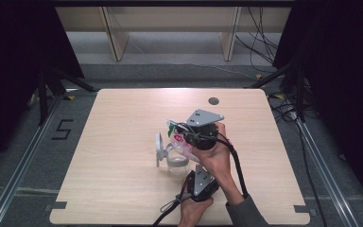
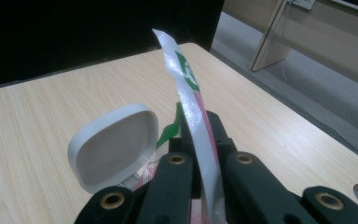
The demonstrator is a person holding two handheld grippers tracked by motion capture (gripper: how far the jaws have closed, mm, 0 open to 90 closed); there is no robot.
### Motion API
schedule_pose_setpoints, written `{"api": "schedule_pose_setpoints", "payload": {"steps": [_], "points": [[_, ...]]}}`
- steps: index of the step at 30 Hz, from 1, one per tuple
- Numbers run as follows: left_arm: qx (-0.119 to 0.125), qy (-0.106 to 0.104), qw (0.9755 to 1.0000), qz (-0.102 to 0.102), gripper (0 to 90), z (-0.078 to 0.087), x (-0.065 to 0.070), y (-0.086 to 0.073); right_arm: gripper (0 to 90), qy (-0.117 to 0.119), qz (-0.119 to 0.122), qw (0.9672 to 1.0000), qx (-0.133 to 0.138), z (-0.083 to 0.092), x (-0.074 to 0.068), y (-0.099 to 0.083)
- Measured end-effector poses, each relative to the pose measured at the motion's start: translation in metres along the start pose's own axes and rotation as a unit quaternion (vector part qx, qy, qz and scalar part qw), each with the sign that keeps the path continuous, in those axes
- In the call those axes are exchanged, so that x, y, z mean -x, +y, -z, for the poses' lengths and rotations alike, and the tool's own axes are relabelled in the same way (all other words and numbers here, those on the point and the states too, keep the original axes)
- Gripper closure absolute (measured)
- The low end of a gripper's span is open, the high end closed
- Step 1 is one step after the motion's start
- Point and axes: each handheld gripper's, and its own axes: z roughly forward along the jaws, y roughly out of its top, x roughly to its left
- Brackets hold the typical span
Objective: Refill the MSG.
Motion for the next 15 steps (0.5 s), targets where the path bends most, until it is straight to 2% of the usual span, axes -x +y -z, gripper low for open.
{"api": "schedule_pose_setpoints", "payload": {"steps": [1,2,3,4,5,7,8,10,12,13,14,15], "points": [[-0.005,-0.003,0.9998,0.018,78.0,0.0005,0.0024,-0.0007,90.0,0.006,-0.016,0.9998,-0.010,0.0010,-0.0019,0.0006],[-0.003,-0.003,0.9998,0.021,78.0,0.0000,0.0021,-0.0006,90.0,0.008,-0.019,0.9997,-0.010,0.0007,-0.0020,0.0006],[-0.003,-0.003,0.9997,0.022,78.0,-0.0001,0.0021,-0.0006,90.0,0.008,0.001,0.9999,-0.006,-0.0003,0.0008,0.0010],[-0.003,-0.003,0.9997,0.024,78.0,0.0002,0.0025,-0.0004,90.0,0.006,0.003,1.0000,-0.005,-0.0003,0.0010,0.0012],[0.000,-0.001,1.0000,0.005,78.0,0.0003,-0.0007,0.0006,90.0,0.011,0.000,0.9999,-0.008,-0.0004,0.0003,0.0014],[-0.003,-0.002,1.0000,0.006,78.0,0.0006,-0.0019,0.0011,90.0,0.012,0.008,0.9999,-0.006,-0.0009,0.0009,0.0018],[-0.002,-0.001,1.0000,0.006,78.0,0.0004,-0.0020,0.0012,90.0,0.003,0.015,0.9999,0.003,-0.0018,0.0010,0.0018],[-0.001,0.000,1.0000,0.005,78.1,0.0006,-0.0022,0.0012,90.0,0.010,0.004,0.9999,-0.005,-0.0019,-0.0011,0.0023],[0.000,-0.001,1.0000,0.010,78.0,0.0000,-0.0022,0.0010,90.0,0.002,0.012,0.9999,0.000,-0.0029,-0.0004,0.0025],[0.000,-0.001,0.9999,0.010,78.0,-0.0002,-0.0023,0.0010,90.0,0.003,0.000,1.0000,-0.002,-0.0033,-0.0018,0.0020],[0.000,-0.001,1.0000,0.010,78.0,-0.0001,-0.0023,0.0010,90.0,0.002,0.011,0.9999,0.002,-0.0042,-0.0006,0.0022],[0.000,0.001,1.0000,0.008,78.1,0.0001,-0.0025,0.0009,90.0,0.004,0.010,0.9999,0.001,-0.0044,-0.0010,0.0023]]}}
